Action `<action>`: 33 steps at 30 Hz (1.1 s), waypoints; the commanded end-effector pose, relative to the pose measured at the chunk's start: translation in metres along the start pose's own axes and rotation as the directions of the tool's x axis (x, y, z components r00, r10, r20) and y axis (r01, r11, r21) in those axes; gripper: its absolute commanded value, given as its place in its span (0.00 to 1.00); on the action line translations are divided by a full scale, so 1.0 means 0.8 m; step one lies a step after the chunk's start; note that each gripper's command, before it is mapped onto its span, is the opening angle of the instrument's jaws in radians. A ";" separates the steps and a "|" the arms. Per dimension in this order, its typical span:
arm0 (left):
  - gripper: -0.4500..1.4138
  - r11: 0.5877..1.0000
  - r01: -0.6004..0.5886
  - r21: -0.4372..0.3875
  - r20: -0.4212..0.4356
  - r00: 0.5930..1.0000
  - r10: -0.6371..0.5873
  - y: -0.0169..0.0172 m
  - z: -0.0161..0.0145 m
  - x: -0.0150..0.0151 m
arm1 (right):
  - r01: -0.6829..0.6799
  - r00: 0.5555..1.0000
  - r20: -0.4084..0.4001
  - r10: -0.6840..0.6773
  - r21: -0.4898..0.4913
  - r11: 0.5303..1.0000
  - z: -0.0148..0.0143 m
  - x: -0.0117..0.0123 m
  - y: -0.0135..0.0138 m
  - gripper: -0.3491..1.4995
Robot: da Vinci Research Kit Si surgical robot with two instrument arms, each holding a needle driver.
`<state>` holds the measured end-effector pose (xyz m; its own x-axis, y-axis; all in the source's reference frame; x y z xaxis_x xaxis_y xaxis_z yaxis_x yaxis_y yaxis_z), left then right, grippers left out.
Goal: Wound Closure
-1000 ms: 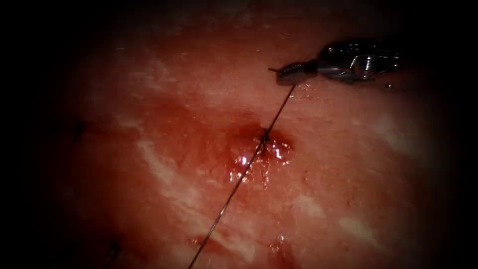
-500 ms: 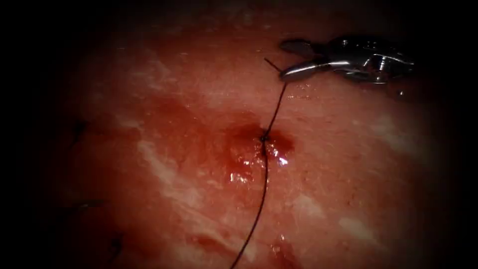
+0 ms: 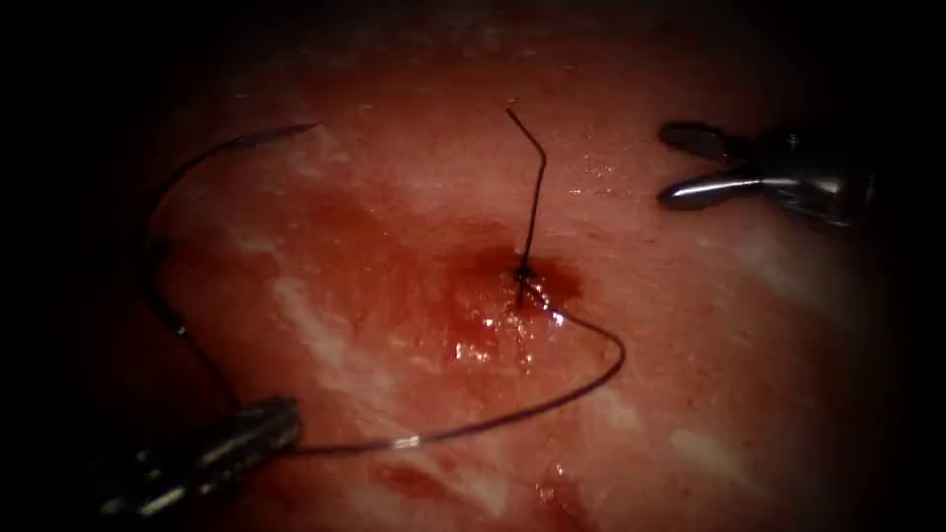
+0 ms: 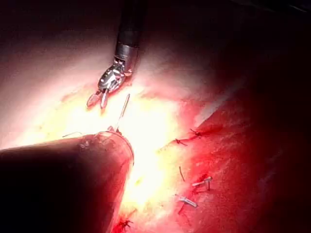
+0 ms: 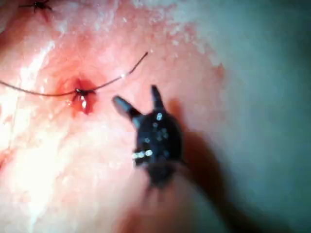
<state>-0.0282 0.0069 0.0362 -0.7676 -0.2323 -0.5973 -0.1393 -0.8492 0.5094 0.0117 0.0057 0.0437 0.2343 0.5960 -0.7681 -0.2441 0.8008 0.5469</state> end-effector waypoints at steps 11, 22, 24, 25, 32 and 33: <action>0.00 0.998 0.063 -0.027 0.040 0.997 -0.062 0.0002 0.0115 -0.0057 | 0.021 0.997 -0.073 -0.018 0.043 0.999 0.0059 -0.0006 -0.0069 0.41; 0.00 0.996 0.084 0.041 0.248 0.964 -0.092 -0.0004 0.0180 -0.0098 | 0.058 0.995 -0.088 -0.050 0.093 0.994 0.0092 -0.0016 -0.0108 0.25; 0.00 0.996 0.075 0.052 0.277 0.957 -0.087 0.0001 0.0196 -0.0103 | 0.058 0.995 -0.091 -0.048 0.105 0.993 0.0095 -0.0012 -0.0112 0.23; 0.00 0.996 0.066 0.058 0.293 0.953 -0.080 0.0006 0.0206 -0.0107 | 0.064 0.994 -0.092 -0.054 0.108 0.992 0.0096 -0.0010 -0.0113 0.21; 0.00 0.995 -0.009 0.095 0.387 0.922 -0.029 0.0056 0.0265 -0.0147 | 0.067 0.992 -0.112 -0.055 0.103 0.992 0.0107 -0.0004 -0.0115 0.25; 0.00 0.995 -0.016 0.103 0.403 0.915 -0.027 0.0065 0.0273 -0.0154 | 0.066 0.992 -0.118 -0.054 0.101 0.993 0.0109 -0.0004 -0.0115 0.26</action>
<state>-0.0326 0.0157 0.0600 -0.9538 0.0050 -0.3005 -0.1889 -0.7877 0.5864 0.0216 -0.0006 0.0412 0.1321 0.5383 -0.8323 -0.1345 0.8416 0.5230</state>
